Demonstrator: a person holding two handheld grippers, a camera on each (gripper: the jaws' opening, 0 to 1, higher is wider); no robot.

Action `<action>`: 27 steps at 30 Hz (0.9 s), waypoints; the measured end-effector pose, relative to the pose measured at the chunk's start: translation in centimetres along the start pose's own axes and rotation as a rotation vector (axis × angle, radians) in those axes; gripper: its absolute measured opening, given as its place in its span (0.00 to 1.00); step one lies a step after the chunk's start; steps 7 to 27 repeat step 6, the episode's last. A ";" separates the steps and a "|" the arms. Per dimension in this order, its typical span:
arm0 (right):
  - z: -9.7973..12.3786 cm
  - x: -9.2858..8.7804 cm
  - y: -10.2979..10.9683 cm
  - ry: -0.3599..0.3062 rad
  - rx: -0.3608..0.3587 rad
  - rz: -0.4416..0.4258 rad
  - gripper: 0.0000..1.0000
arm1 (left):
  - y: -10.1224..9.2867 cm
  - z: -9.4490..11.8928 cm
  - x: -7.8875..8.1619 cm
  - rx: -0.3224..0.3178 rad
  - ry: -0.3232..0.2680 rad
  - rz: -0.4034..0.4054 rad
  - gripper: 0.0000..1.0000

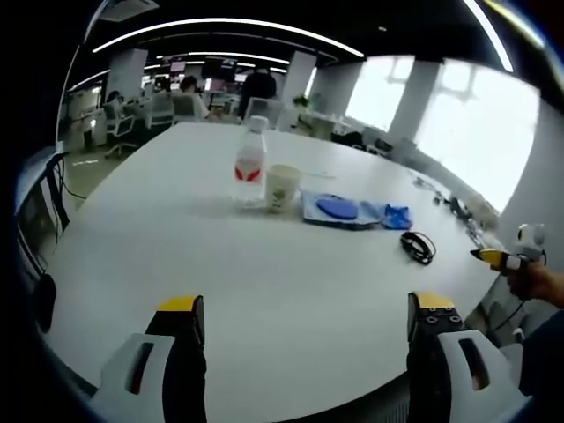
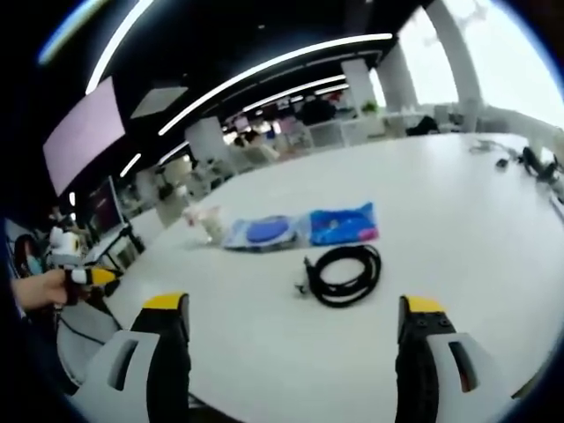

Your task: Arrange the tabletop items into an orderly group along one side of the table until the central work area is clear of visible clutter.

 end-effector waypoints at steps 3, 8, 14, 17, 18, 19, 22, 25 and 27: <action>0.1 0.0 -0.2 -0.004 -0.004 0.001 0.96 | -0.1 0.0 0.2 -0.004 -0.005 -0.005 0.94; 0.2 -0.5 -0.6 0.011 -0.014 -0.008 0.96 | 0.0 -0.2 0.1 -0.007 0.011 -0.012 0.94; 0.2 -0.5 -0.6 0.011 -0.014 -0.008 0.96 | 0.0 -0.2 0.1 -0.007 0.011 -0.012 0.94; 0.2 -0.5 -0.6 0.011 -0.014 -0.008 0.96 | 0.0 -0.2 0.1 -0.007 0.011 -0.012 0.94; 0.2 -0.5 -0.6 0.011 -0.014 -0.008 0.96 | 0.0 -0.2 0.1 -0.007 0.011 -0.012 0.94; 0.2 -0.5 -0.6 0.011 -0.014 -0.008 0.96 | 0.0 -0.2 0.1 -0.007 0.011 -0.012 0.94; 0.2 -0.5 -0.6 0.011 -0.014 -0.008 0.96 | 0.0 -0.2 0.1 -0.007 0.011 -0.012 0.94; 0.2 -0.5 -0.6 0.011 -0.014 -0.008 0.96 | 0.0 -0.2 0.1 -0.007 0.011 -0.012 0.94; 0.2 -0.5 -0.6 0.011 -0.014 -0.008 0.96 | 0.0 -0.2 0.1 -0.007 0.011 -0.012 0.94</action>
Point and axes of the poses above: the point that each gripper's makers call its tool centre point, and the gripper's own axes: z roughly backward along the fingers, y roughly to its left, x roughly out of its top, the point moved 3 cm from there along z, roughly backward along the fingers, and after that the axes turned 11 degrees about y, right-handed, at the moved point
